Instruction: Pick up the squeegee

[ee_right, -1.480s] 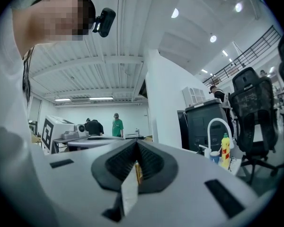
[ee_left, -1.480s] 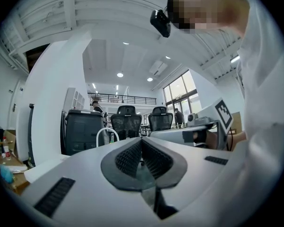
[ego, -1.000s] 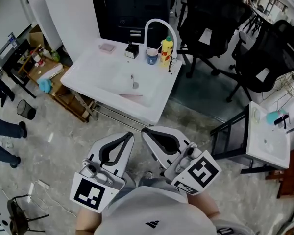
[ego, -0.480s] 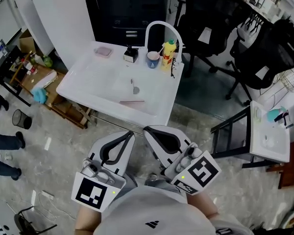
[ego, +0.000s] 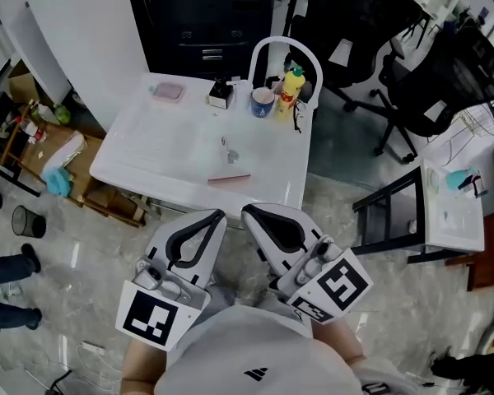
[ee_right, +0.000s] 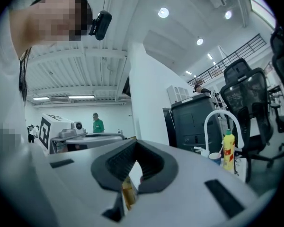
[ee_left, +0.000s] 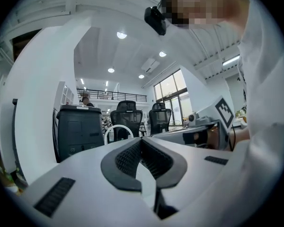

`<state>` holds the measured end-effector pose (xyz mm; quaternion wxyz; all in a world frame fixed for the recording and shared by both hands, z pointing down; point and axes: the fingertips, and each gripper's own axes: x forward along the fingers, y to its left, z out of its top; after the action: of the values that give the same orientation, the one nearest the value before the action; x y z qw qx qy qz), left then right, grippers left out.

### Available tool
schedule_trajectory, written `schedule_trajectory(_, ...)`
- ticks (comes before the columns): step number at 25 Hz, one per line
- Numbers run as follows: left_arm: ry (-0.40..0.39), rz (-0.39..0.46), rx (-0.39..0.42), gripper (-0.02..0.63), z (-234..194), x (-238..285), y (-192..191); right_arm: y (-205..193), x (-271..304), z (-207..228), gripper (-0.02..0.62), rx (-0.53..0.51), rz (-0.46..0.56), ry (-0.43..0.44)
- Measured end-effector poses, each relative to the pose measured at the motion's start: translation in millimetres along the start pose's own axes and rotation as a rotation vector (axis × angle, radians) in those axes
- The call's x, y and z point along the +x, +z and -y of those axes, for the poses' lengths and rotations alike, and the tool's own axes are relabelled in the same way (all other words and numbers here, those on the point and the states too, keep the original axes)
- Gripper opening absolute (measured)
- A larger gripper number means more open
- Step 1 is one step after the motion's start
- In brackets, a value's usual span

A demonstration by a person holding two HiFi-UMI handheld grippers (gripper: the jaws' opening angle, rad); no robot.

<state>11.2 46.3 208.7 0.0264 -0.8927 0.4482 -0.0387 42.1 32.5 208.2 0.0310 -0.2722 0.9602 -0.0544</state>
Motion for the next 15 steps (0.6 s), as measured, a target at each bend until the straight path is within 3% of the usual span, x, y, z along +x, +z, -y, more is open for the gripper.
schedule_trajectory(15,-0.126,0.029,-0.06,0.012,-75,-5,-19,-19,61,21,0.009,0.004,-0.058,-0.197)
